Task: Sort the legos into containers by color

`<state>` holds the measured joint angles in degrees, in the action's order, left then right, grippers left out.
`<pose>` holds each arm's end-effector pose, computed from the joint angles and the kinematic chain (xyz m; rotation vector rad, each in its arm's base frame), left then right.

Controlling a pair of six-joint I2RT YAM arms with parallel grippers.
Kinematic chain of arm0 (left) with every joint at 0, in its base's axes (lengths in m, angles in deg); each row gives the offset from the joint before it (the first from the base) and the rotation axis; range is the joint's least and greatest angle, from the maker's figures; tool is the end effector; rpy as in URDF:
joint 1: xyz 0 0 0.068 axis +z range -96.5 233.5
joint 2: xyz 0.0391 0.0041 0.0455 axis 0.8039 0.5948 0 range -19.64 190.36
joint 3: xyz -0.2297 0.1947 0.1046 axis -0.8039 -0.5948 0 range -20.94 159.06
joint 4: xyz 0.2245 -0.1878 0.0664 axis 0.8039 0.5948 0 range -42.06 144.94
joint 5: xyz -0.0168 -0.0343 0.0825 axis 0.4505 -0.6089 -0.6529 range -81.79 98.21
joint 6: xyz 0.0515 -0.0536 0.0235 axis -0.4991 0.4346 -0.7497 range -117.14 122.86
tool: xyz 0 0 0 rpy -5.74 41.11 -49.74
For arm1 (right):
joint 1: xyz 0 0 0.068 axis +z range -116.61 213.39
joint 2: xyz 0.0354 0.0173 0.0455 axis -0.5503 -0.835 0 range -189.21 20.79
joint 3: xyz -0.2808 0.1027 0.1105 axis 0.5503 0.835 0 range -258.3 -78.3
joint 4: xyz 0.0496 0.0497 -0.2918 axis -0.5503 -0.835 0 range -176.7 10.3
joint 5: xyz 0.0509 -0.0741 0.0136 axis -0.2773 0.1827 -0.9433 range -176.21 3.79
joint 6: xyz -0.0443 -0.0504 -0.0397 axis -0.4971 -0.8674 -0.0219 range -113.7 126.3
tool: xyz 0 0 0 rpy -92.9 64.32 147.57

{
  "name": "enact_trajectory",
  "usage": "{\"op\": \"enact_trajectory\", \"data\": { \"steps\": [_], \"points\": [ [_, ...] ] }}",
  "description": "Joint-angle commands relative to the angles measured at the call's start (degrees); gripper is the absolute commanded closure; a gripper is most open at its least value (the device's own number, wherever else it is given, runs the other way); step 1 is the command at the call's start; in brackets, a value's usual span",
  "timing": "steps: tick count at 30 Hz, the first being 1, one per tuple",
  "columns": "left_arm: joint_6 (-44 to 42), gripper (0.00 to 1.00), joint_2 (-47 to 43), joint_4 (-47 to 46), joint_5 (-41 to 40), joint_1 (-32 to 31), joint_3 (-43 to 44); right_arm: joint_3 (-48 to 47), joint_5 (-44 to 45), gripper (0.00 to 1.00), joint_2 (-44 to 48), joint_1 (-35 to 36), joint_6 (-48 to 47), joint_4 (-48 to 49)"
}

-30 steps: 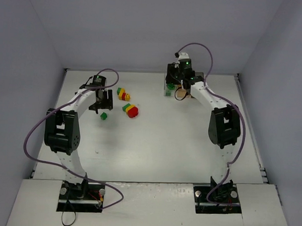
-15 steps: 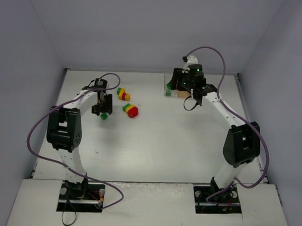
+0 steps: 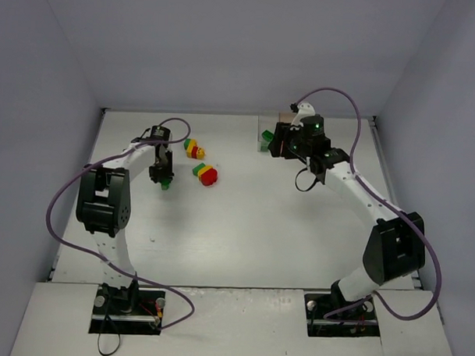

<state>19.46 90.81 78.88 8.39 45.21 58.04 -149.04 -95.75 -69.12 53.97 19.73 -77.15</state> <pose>0.4641 -0.0680 0.1824 -0.1921 2.6614 -0.1454 0.4110 0.1663 0.3475 -0.2353 1.8807 0.5631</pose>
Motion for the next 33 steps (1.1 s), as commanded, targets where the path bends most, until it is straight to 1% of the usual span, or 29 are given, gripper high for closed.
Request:
{"op": "enact_trajectory", "data": {
  "steps": [1,2,3,5,6,7,8,9,10,11,15,17,20,24,27,28,33],
  "points": [
    [2.3,0.97,-4.9,-1.1,2.1,-0.3,1.4,1.0,-2.5,0.48,5.1,1.3,0.0,3.4],
    [4.5,0.97,-6.3,-1.8,3.1,-0.3,1.0,1.2,-2.9,0.48,5.5,1.8,0.1,3.5],
    [5.8,0.97,-9.6,-2.4,4.3,-0.3,0.5,1.7,-3.2,0.48,6.0,2.4,0.3,3.6],
    [9.4,0.97,-13.4,-4.0,8.2,-0.3,-1.6,2.4,-2.8,0.48,7.0,5.3,0.7,3.9],
    [13.5,0.97,-17.3,-6.2,9.7,-0.3,-2.4,2.8,-2.8,0.47,7.4,6.4,1.2,4.4],
    [15.7,0.97,-19.1,-7.7,13.2,-0.3,-3.3,3.0,-2.9,0.41,7.9,8.4,1.6,4.7],
    [20.5,0.97,-21.1,-11.0,14.9,-0.4,-5.4,3.3,-3.2,0.38,8.2,9.4,3.1,6.0],
    [23.1,0.97,-24.6,-12.6,16.5,-0.4,-6.5,3.9,-3.7,0.35,8.3,10.3,4.0,6.8],
    [25.3,0.97,-26.1,-14.5,18.0,-0.5,-7.5,4.3,-4.0,0.34,8.8,11.0,4.8,7.6],
    [29.4,0.97,-27.6,-17.1,20.1,-0.7,-9.3,4.5,-4.3,0.34,9.0,12.5,6.3,9.1],
    [37.8,0.97,-34.7,-22.5,22.8,-2.2,-12.8,4.0,-3.6,0.33,9.5,16.3,8.3,10.9],
    [41.9,0.97,-36.4,-25.8,23.0,-3.4,-13.9,3.2,-2.7,0.33,9.6,18.9,8.3,11.3],
    [45.3,0.96,-39.1,-27.7,22.0,-6.3,-14.3,2.7,-1.0,0.27,9.3,21.7,8.3,12.8],
    [47.6,0.96,-40.1,-28.7,20.2,-10.7,-13.9,2.2,-0.1,0.26,8.4,24.0,9.1,14.7],
    [49.8,0.96,-40.7,-30.0,19.4,-12.1,-14.4,1.4,0.3,0.26,7.9,24.8,9.8,16.2],
    [50.5,0.96,-40.8,-32.2,19.3,-12.9,-14.6,1.2,1.0,0.26,7.9,24.9,10.2,16.7],
    [50.9,0.96,-40.8,-32.3,19.2,-14.6,-13.9,0.4,3.1,0.28,7.8,25.2,10.5,18.1]
  ]
}}
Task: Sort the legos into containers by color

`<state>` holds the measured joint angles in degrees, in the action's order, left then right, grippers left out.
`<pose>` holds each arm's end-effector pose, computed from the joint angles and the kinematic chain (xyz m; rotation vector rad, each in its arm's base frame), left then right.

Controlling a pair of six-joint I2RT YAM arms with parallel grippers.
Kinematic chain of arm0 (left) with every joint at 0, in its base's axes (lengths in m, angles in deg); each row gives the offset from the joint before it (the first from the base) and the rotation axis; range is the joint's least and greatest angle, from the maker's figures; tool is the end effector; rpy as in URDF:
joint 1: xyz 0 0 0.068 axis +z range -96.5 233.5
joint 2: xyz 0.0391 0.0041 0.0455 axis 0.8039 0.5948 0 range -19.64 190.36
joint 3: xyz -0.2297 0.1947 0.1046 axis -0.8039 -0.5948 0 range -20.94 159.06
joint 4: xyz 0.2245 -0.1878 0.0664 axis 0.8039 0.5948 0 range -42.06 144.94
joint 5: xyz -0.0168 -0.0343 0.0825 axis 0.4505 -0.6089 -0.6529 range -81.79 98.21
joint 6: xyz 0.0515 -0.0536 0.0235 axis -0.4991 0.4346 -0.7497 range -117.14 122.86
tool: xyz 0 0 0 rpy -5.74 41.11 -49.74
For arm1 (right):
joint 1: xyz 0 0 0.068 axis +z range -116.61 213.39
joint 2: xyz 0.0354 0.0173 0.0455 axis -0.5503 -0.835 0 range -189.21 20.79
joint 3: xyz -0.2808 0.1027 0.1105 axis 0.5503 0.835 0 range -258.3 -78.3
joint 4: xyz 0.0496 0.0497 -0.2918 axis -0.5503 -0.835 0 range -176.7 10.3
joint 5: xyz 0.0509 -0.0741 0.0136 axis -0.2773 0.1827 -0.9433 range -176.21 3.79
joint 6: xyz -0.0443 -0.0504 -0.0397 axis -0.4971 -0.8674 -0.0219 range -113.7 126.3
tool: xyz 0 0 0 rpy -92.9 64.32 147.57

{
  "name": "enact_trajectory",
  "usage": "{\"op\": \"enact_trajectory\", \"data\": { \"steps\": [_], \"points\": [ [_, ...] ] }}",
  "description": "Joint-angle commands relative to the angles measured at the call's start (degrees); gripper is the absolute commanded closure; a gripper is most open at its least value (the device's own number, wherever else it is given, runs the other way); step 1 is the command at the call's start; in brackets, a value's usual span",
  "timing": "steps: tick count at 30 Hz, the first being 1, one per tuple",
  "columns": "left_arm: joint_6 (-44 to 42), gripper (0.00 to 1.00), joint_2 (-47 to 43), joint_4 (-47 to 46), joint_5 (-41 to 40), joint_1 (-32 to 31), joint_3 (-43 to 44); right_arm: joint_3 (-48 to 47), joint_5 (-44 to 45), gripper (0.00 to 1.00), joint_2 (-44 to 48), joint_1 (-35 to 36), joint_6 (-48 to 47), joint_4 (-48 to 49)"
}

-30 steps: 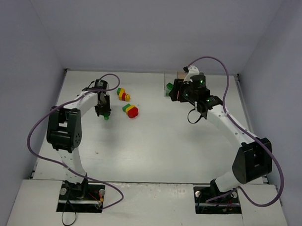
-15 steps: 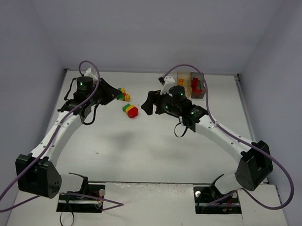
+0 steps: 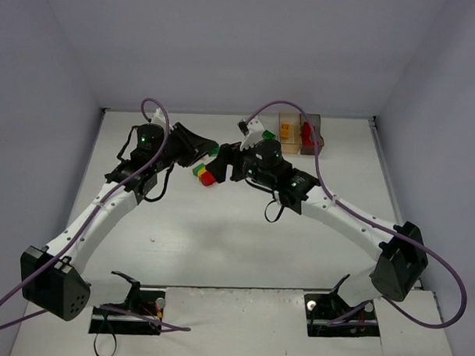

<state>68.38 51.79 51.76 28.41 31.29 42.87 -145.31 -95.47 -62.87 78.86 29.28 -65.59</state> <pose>0.3116 -0.1522 0.4030 -0.4598 1.9359 -1.3689 0.2843 0.3045 0.3922 -0.4646 1.6557 1.0372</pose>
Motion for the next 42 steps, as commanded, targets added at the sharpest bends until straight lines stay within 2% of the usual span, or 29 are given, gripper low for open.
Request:
{"op": "enact_trajectory", "data": {
  "steps": [1,18,22,26,29,30,32,33,35,36,37,40,42],
  "points": [
    [1.9,0.96,-1.8,-5.2,-1.0,-1.0,1.2,-3.4,3.4,0.28,1.6,0.2,0.8,6.5],
    [2.0,0.96,-1.7,-4.3,-0.2,-2.3,0.7,-4.0,6.6,0.42,1.8,0.3,-0.8,7.2],
    [1.8,0.96,-1.4,-4.2,-0.1,-2.5,0.7,-4.0,6.4,0.48,1.9,0.2,-0.8,7.5],
    [1.8,0.96,-0.6,-4.4,0.6,-2.7,0.8,-3.4,6.8,0.63,1.9,0.2,-1.1,8.0],
    [1.7,0.96,-0.5,-4.5,0.8,-2.8,0.9,-3.0,7.4,0.8,1.9,0.3,-1.5,8.0],
    [1.5,0.96,-0.4,-4.5,0.8,-2.8,0.9,-3.0,7.6,0.9,1.9,0.3,-1.7,8.0],
    [1.1,0.96,-0.4,-4.2,0.7,-2.8,0.9,-2.5,8.5,0.98,2.0,0.2,-2.4,8.0],
    [0.8,0.92,-0.2,-4.0,0.8,-2.8,0.9,-2.4,8.8,1.0,1.8,0.1,-2.8,7.9],
    [-1.3,0.75,0.7,-1.5,1.1,-2.7,1.7,-2.3,9.1,1.0,1.6,-0.1,-3.6,7.6],
    [-2.1,0.65,1.1,-0.1,0.9,-2.5,2.1,-2.3,9.1,1.0,1.2,-0.7,-4.1,7.4],
    [-3.3,0.48,1.4,2.1,0.3,-2.1,3.1,-2.3,9.1,1.0,0.9,-1.2,-4.4,6.9],
    [-6.4,0.27,2.2,5.4,-1.3,0.0,3.7,-2.7,9.1,1.0,-1.0,-3.4,-5.3,5.6],
    [-8.6,0.24,2.2,7.3,-2.4,1.8,4.1,-3.0,9.1,1.0,-2.7,-4.7,-5.7,4.9]
  ]
}}
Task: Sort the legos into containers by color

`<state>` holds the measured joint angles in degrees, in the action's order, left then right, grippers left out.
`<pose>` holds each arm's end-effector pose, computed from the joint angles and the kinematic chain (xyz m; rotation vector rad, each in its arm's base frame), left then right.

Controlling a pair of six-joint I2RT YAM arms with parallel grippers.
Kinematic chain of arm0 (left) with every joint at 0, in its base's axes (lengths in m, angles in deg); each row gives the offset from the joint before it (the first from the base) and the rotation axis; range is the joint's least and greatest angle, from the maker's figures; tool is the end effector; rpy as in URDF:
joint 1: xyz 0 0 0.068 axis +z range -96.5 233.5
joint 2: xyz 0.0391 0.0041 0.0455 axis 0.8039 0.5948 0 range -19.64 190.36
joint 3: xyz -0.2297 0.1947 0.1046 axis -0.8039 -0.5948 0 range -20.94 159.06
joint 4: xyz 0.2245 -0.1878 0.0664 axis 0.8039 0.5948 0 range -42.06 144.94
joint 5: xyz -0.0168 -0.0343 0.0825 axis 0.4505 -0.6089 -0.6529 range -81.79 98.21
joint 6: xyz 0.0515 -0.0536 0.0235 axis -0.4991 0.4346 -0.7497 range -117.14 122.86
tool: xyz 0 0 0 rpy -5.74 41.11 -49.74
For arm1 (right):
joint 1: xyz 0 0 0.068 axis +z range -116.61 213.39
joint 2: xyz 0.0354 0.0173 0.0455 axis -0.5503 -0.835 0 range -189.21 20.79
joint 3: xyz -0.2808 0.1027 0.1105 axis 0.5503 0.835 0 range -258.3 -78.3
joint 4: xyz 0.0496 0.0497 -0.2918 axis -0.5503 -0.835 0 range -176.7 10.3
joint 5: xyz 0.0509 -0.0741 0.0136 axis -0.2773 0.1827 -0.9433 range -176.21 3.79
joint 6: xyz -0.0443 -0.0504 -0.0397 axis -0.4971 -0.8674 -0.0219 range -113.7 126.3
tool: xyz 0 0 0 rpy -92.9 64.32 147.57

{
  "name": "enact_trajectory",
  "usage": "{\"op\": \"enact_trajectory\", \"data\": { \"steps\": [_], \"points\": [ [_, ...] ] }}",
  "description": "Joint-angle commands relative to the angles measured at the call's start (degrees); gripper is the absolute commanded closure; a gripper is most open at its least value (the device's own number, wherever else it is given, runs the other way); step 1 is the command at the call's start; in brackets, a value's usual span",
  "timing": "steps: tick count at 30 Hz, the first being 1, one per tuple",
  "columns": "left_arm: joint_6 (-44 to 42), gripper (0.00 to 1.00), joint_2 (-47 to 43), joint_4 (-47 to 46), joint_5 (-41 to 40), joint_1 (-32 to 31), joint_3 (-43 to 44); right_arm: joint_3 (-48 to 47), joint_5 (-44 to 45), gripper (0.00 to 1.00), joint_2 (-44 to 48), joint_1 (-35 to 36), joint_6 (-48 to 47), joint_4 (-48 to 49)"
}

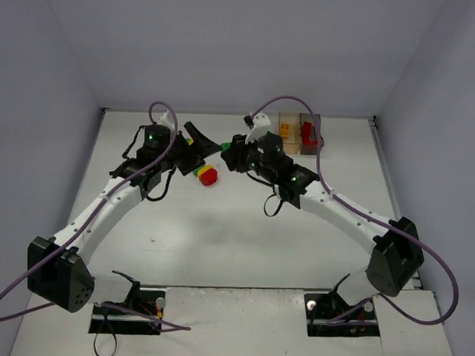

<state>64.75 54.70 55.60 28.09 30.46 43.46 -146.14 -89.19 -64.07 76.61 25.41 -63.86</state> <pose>0.3207 -0.1611 0.3816 -0.4387 2.0443 -1.2929 0.3062 0.2928 0.3942 -0.3887 1.6176 0.8800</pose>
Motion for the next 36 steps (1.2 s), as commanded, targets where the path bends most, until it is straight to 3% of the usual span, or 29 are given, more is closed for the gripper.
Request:
{"op": "enact_trajectory", "data": {
  "steps": [1,5,13,18,21,24,27,30,36],
  "points": [
    [-5.6,0.24,-0.8,5.1,-2.8,3.7,3.6,-2.6,4.5,1.0,-2.3,-3.9,-1.9,2.1],
    [-12.2,0.23,-2.7,10.1,-6.9,8.4,3.9,-6.1,8.9,1.0,-9.2,-8.8,-1.7,-1.4],
    [-25.7,0.23,-7.6,20.0,-15.6,8.8,0.4,-19.9,12.0,0.97,-23.3,-18.0,-3.0,-6.2],
    [-28.1,0.23,-10.1,22.3,-17.1,8.8,-3.7,-29.6,10.8,0.92,-33.5,-20.8,-4.5,-9.2],
    [-28.2,0.23,-11.7,22.9,-17.2,8.8,-5.8,-33.9,9.4,0.84,-38.0,-21.9,-5.2,-9.8],
    [-27.9,0.23,-12.2,23.0,-16.9,8.8,-6.7,-38.2,8.6,0.63,-41.8,-22.6,-5.2,-11.5],
    [-27.7,0.23,-12.2,23.2,-17.1,8.8,-6.9,-40.1,7.6,0.5,-43.2,-22.5,-5.5,-12.6],
    [-27.8,0.23,-11.9,23.2,-17.1,8.8,-6.9,-39.8,6.2,0.44,-41.8,-22.2,-6.1,-12.6],
    [-29.8,0.23,-11.0,23.0,-16.8,8.8,-6.7,-34.0,-1.0,0.43,-35.0,-20.4,-11.1,-11.2]
  ]
}}
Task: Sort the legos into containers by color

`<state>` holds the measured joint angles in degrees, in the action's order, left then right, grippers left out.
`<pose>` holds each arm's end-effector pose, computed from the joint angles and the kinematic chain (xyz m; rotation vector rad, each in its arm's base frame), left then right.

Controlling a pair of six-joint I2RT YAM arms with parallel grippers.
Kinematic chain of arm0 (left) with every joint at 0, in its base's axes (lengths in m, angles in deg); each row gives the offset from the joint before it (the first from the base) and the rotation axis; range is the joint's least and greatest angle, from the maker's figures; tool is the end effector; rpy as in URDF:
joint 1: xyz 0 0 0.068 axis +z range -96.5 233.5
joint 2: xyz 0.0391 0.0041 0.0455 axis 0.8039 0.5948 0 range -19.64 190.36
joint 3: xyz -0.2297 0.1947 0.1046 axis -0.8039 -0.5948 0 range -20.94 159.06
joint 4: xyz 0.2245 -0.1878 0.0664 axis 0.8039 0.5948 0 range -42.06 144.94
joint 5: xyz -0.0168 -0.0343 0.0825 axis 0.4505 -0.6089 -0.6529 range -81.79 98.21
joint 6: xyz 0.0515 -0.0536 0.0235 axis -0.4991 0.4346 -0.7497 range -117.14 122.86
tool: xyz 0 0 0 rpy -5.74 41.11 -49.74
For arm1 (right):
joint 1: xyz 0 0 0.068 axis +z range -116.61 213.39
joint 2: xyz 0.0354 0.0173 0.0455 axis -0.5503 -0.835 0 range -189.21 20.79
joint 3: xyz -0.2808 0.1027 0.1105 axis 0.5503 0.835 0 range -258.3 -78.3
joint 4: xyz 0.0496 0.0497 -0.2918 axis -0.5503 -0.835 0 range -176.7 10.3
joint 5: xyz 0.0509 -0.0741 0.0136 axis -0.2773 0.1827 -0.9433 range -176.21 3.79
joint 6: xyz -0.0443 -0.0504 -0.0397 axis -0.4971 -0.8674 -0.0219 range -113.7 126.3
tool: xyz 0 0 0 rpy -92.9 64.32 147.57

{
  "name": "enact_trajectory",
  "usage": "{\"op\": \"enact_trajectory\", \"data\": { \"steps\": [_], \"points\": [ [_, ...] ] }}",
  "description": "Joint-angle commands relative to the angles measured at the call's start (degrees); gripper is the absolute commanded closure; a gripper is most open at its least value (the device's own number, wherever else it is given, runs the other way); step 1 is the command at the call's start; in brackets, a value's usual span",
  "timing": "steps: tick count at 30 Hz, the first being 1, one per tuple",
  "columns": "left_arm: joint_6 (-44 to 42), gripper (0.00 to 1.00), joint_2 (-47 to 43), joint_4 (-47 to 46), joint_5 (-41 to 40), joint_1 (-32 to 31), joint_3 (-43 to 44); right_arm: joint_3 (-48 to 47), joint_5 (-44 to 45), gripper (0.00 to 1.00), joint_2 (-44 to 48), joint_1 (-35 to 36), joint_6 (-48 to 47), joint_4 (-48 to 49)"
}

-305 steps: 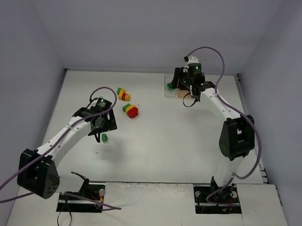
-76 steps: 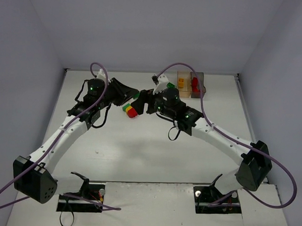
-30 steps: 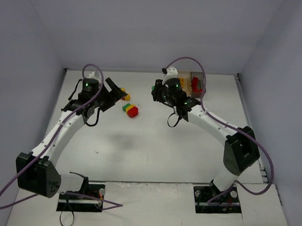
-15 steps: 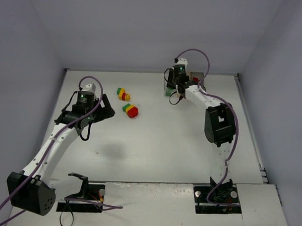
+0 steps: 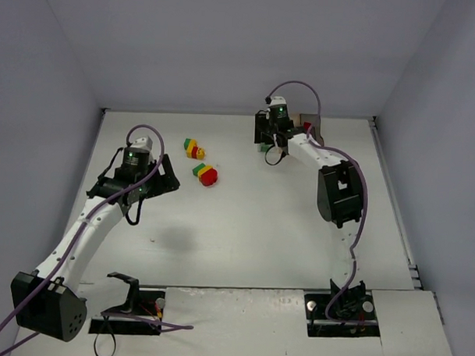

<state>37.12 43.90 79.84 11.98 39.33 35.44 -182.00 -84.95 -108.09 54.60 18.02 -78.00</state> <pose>0.2719 -0.0733 0.3275 -0.3662 2.2754 -0.5195 0.5865 0.2262 0.2323 -0.1509 1.9918 0.3502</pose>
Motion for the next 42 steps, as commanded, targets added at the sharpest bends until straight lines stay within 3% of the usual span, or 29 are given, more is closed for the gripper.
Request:
{"op": "enact_trajectory", "data": {
  "steps": [1,9,11,14,36,38,42],
  "points": [
    [-2.5,0.23,-0.2,-1.3,-0.8,-0.1,1.2,3.2,-7.0,0.43,10.0,2.2,-4.6,3.7],
    [-4.6,0.23,-0.7,-2.9,-0.4,-0.1,-1.5,10.9,-16.1,0.16,12.4,10.9,-14.3,3.9],
    [-4.8,0.23,-1.1,-3.0,-0.4,-0.1,-2.3,10.9,-18.6,0.04,11.4,12.2,-13.9,3.8],
    [-4.7,0.23,-2.2,-3.2,-0.3,-0.1,-3.4,10.7,-18.9,0.0,10.0,14.4,-14.2,3.6],
    [-1.7,0.23,-7.6,0.9,-0.3,-0.1,-6.2,3.5,-11.9,0.04,-1.5,20.7,-14.3,1.9],
    [-1.5,0.23,-7.6,1.1,-0.3,-0.1,-6.1,3.6,-11.9,0.11,-2.1,20.7,-14.2,2.4],
    [-1.1,0.23,-7.7,0.9,-0.2,-0.1,-6.0,4.9,-11.5,0.37,-2.0,20.8,-14.4,3.3]
  ]
}}
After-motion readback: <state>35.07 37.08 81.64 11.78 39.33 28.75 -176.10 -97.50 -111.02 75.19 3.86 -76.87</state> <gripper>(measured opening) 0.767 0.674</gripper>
